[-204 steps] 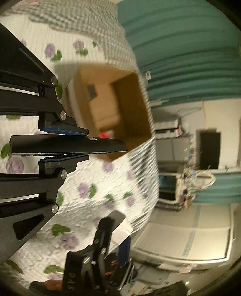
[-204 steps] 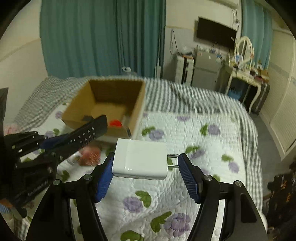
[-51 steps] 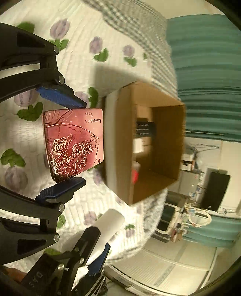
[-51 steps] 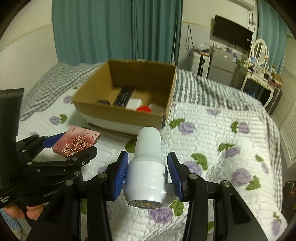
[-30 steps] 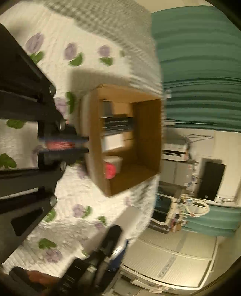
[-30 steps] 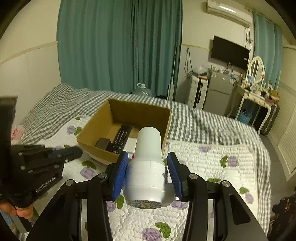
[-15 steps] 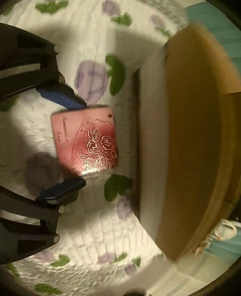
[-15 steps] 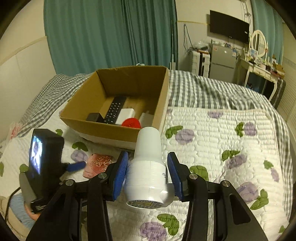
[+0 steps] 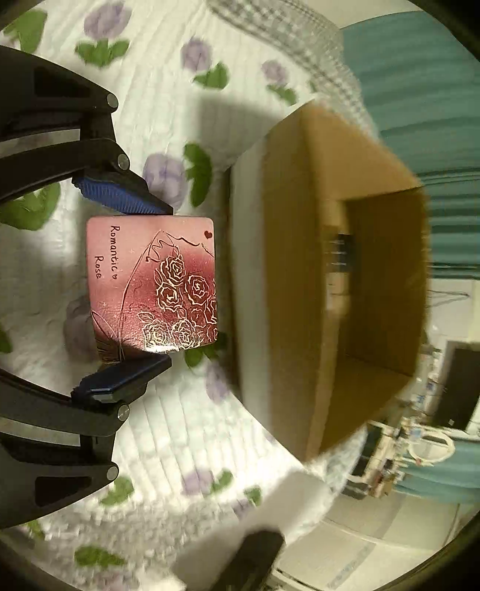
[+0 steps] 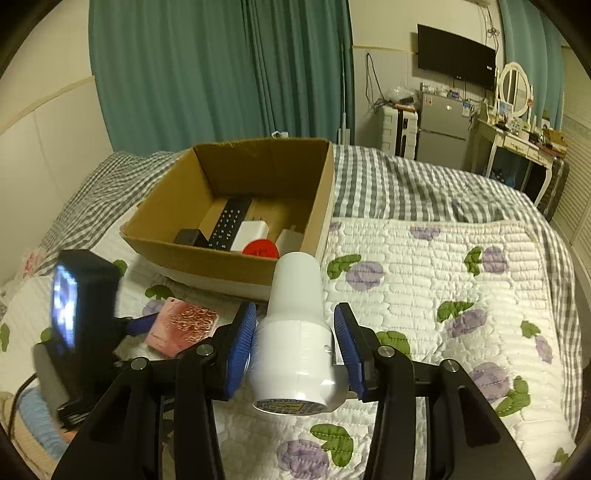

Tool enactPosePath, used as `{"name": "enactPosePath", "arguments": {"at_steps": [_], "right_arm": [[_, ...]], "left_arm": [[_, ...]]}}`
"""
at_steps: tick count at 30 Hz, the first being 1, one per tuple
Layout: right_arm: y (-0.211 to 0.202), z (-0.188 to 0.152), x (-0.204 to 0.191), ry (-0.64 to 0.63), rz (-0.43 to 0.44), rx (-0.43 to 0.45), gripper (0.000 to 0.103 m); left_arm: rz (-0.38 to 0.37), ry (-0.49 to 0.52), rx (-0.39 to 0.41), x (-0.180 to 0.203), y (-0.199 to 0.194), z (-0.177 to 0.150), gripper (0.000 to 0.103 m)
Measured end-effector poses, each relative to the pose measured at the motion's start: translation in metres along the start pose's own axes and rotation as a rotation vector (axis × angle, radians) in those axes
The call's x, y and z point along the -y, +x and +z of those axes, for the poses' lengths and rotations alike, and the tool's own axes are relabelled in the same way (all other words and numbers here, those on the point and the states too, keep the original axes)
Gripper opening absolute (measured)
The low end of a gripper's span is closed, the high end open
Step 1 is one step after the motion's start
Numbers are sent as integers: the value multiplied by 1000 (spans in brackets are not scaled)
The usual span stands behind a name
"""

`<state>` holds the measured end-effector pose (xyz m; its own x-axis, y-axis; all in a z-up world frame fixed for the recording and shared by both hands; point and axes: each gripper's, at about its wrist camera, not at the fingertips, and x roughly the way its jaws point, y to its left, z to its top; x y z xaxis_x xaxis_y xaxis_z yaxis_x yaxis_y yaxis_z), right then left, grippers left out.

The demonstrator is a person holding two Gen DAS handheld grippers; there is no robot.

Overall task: Organize rigid objects
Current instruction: 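Lower the pink box into the cardboard box and open the left gripper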

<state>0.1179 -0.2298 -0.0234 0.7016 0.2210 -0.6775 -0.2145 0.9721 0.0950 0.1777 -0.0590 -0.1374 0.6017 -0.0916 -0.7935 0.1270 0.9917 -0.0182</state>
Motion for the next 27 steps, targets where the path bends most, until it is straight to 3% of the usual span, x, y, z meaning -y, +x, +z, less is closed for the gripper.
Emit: {"name": "enactPosePath", "arguments": {"at_steps": [3, 7, 12, 19, 27], "right_arm": [[-15, 11, -6, -19, -7, 38, 44], [-32, 30, -12, -50, -21, 87, 44], [-37, 63, -16, -66, -18, 143, 44], [1, 105, -16, -62, -6, 172, 44], [63, 110, -5, -55, -4, 120, 44]], "left_arm": [[-26, -5, 69, 0, -33, 9, 73], [-32, 12, 165, -6, -72, 44, 73], [-25, 46, 227, -17, -81, 98, 73], [-18, 61, 192, -31, -28, 143, 73], [-35, 97, 144, -36, 27, 145, 75]]}}
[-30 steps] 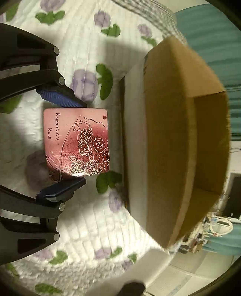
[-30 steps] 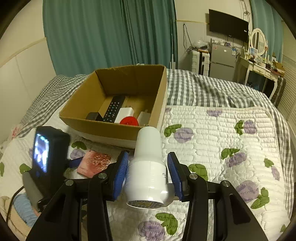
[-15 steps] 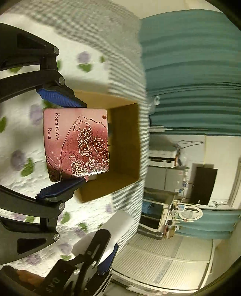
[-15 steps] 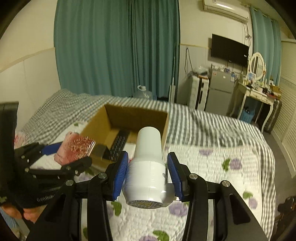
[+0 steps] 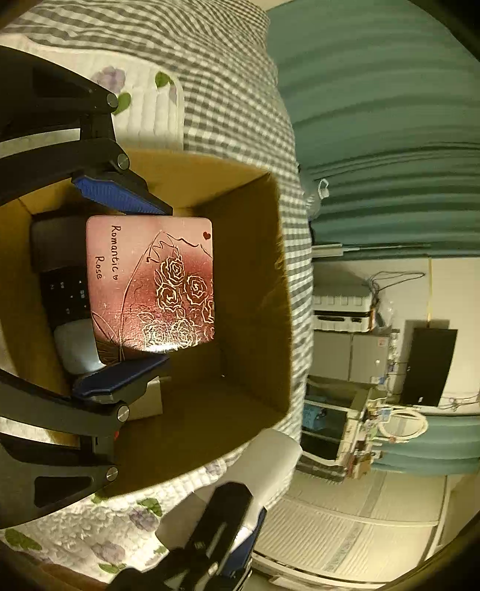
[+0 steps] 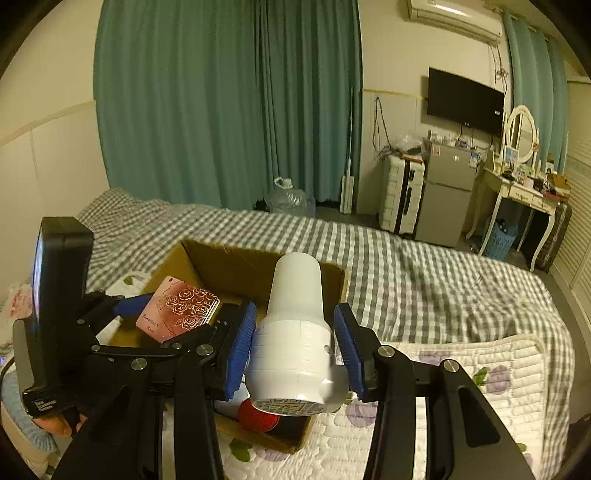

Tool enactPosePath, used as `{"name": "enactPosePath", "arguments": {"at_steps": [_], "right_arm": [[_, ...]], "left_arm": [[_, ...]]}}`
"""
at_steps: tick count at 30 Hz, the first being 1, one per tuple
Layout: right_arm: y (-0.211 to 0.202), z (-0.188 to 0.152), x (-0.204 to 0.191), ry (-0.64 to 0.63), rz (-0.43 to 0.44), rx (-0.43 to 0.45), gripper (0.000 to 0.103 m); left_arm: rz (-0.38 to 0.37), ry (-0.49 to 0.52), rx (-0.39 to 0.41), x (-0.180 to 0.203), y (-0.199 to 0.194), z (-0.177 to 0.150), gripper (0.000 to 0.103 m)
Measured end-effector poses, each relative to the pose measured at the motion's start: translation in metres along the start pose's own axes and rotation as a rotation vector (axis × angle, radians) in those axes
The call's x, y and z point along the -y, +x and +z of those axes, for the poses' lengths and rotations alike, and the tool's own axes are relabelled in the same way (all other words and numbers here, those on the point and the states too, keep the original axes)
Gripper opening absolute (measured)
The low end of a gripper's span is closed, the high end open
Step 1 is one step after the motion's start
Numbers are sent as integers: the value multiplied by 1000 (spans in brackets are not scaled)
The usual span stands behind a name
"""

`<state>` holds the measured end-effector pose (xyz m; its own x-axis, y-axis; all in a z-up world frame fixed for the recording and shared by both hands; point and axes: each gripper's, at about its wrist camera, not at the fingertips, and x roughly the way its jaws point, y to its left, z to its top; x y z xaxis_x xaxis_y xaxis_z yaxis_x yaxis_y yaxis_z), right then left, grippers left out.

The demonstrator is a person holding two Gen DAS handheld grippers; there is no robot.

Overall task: Organize rigid objects
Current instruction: 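Lower the pink box into the cardboard box and open the left gripper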

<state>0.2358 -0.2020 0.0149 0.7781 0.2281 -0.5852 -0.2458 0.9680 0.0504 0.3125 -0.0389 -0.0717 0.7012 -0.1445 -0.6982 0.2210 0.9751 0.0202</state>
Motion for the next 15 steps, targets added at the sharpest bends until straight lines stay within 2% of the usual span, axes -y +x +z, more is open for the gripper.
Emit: {"name": "enactPosePath", "arguments": {"at_steps": [5, 15], "right_arm": [[18, -9, 3, 7, 4, -44, 44], [10, 3, -8, -1, 16, 0, 44]], "left_arm": [[17, 6, 15, 1, 0, 1, 75], [24, -41, 56, -17, -31, 11, 75]]}}
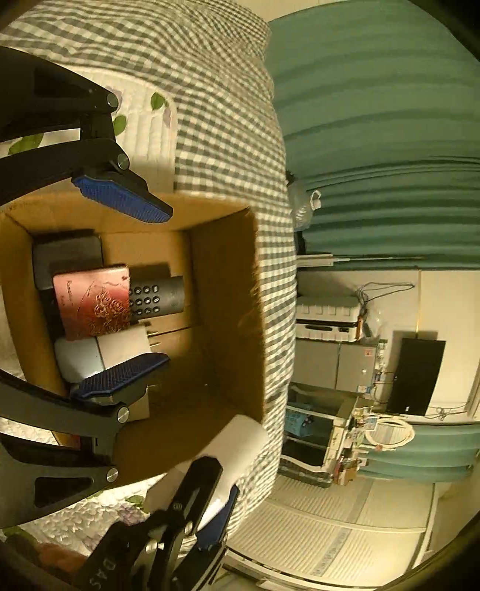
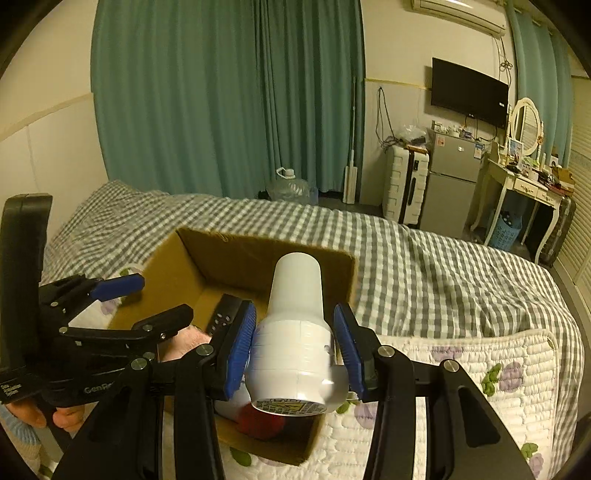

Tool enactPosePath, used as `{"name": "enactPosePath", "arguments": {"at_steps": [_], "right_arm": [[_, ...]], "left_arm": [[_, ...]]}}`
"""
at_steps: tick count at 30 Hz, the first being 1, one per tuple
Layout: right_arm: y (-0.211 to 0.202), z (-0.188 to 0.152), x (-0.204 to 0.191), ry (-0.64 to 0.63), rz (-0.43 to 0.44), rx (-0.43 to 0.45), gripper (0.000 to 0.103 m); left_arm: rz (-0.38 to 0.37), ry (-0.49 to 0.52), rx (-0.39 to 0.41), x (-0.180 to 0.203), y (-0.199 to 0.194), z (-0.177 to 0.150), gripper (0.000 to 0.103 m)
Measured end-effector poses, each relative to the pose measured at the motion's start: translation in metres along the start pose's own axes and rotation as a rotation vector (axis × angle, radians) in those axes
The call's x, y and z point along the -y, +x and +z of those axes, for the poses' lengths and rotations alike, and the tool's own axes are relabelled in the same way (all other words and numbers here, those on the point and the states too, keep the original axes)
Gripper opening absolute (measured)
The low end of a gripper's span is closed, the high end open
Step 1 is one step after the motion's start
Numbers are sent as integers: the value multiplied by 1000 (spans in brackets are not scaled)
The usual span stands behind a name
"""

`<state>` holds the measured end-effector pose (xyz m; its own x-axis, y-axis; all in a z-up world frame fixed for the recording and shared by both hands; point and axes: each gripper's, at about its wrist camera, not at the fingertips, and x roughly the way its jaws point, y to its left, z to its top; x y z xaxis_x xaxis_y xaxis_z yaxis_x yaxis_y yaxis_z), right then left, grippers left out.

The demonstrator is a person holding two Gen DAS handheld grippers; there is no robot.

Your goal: Organize rigid objects

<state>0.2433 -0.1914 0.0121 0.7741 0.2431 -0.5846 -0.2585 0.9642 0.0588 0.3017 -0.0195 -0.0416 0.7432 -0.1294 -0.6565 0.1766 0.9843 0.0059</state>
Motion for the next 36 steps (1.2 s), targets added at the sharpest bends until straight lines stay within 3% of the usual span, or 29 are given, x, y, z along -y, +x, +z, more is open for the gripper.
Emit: {"name": "enactPosePath", "arguments": {"at_steps": [8, 9, 10, 11, 18, 23, 28, 33, 36], "right_arm": [[45, 9, -9, 9, 53, -10, 45], [50, 9, -8, 12, 51, -13, 46], [53, 8, -7, 17, 46, -17, 55], [54, 8, -4, 32, 47, -13, 61], [35, 7, 11, 88, 25, 2, 62], [-14, 10, 15, 93, -16, 30, 62], [-73, 19, 9, 64, -65, 91, 63], [-148, 25, -5, 46, -91, 189, 76], [-191, 24, -17, 35, -120, 255, 90]], "left_arm": [[21, -7, 4, -13, 10, 0, 75], [22, -5, 1, -14, 13, -1, 75], [24, -2, -4, -15, 15, -2, 75], [24, 4, -6, -14, 16, -2, 76], [28, 25, 14, -8, -1, -3, 76], [29, 32, 77, -3, -46, 5, 76], [-35, -48, 212, -5, -116, 12, 77], [12, -4, 326, 5, -184, 17, 78], [53, 24, 406, 12, -221, 10, 78]]}}
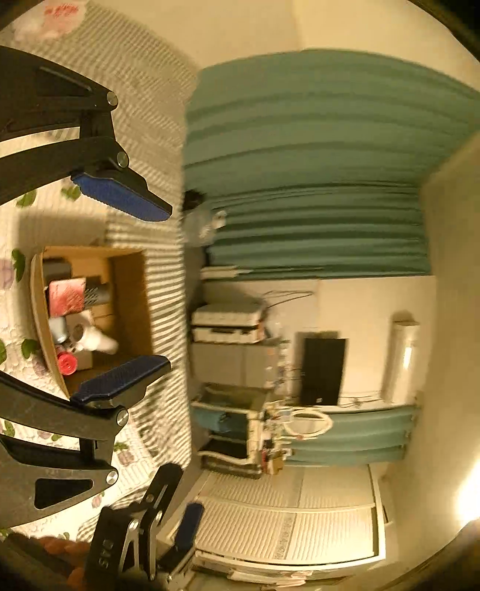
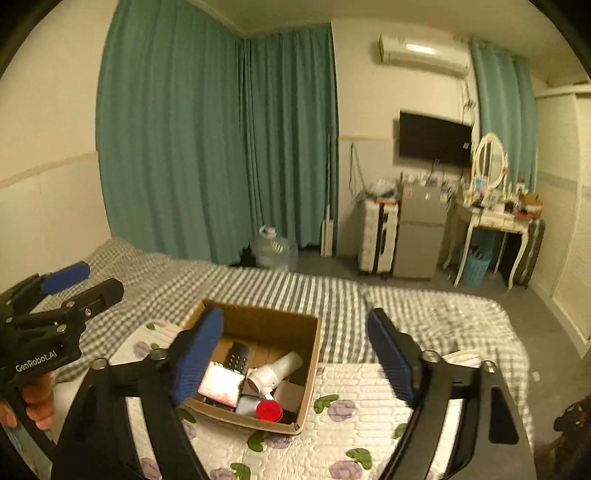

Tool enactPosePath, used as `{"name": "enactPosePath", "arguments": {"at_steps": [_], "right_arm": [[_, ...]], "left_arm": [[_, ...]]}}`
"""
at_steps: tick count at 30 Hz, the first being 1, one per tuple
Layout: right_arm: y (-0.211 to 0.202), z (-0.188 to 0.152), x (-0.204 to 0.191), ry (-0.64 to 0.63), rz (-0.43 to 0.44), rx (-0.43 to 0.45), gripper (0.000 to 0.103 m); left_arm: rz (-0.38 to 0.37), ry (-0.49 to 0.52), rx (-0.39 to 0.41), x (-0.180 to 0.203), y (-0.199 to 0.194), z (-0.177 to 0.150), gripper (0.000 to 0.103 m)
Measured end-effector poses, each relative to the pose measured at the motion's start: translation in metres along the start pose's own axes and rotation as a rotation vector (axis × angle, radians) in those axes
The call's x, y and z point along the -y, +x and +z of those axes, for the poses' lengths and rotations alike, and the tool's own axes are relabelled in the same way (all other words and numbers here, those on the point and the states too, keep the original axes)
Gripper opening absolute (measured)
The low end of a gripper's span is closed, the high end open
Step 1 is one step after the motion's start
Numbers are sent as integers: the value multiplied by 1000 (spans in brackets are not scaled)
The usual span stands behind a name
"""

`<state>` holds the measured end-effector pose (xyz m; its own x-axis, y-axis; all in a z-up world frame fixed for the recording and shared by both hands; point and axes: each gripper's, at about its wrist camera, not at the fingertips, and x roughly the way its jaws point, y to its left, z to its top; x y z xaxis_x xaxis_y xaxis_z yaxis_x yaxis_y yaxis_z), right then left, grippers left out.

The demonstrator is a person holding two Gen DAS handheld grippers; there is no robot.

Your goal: Organize rigid objects

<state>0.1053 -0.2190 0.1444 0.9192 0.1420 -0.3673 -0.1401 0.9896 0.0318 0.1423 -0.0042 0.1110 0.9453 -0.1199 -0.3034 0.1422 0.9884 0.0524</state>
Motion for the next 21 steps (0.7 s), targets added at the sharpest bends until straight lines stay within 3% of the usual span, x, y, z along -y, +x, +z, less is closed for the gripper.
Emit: {"name": "enactPosePath", "arguments": {"at_steps": [2, 5, 9, 16, 21], "right_arm": [[-26, 3, -5, 0, -20, 53, 103], [-55, 2, -13, 3, -42, 108, 103], [-68, -13, -24, 15, -48, 115, 103], [-44, -69, -29, 44, -57, 104, 103], [-9, -117, -28, 47, -100, 89, 103]], "left_arm": [[27, 21, 56, 3, -23, 3, 78], [35, 36, 114, 7, -50, -2, 78], [37, 42, 146, 8, -67, -20, 79], [42, -1, 102, 0, -47, -74, 79], [73, 7, -3, -5, -8, -118, 79]]}}
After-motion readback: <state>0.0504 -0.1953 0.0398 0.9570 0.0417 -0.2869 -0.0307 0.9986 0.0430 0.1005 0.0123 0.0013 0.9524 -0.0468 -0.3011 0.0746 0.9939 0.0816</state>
